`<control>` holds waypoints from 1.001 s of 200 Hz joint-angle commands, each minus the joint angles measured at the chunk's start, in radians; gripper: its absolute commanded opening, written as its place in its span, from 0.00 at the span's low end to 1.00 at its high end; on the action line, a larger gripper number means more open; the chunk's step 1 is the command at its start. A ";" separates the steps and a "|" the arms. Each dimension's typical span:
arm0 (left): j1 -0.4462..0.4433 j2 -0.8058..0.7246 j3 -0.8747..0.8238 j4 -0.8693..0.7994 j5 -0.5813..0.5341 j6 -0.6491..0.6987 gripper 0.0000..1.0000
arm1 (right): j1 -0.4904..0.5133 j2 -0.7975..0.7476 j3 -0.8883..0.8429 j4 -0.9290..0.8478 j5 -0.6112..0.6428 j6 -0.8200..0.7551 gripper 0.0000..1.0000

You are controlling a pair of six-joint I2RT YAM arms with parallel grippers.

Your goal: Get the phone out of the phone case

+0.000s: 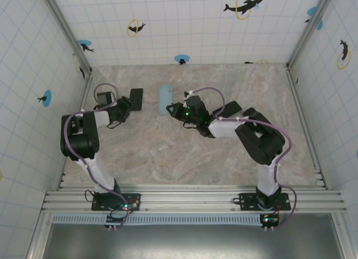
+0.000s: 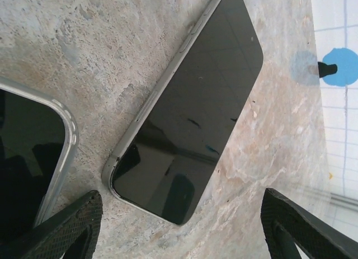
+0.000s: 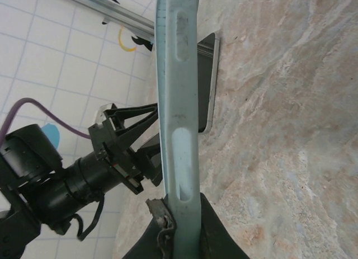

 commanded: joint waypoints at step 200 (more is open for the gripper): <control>0.018 -0.343 -0.072 -0.303 -0.025 0.098 0.87 | 0.019 0.575 0.782 -0.389 0.054 0.005 0.11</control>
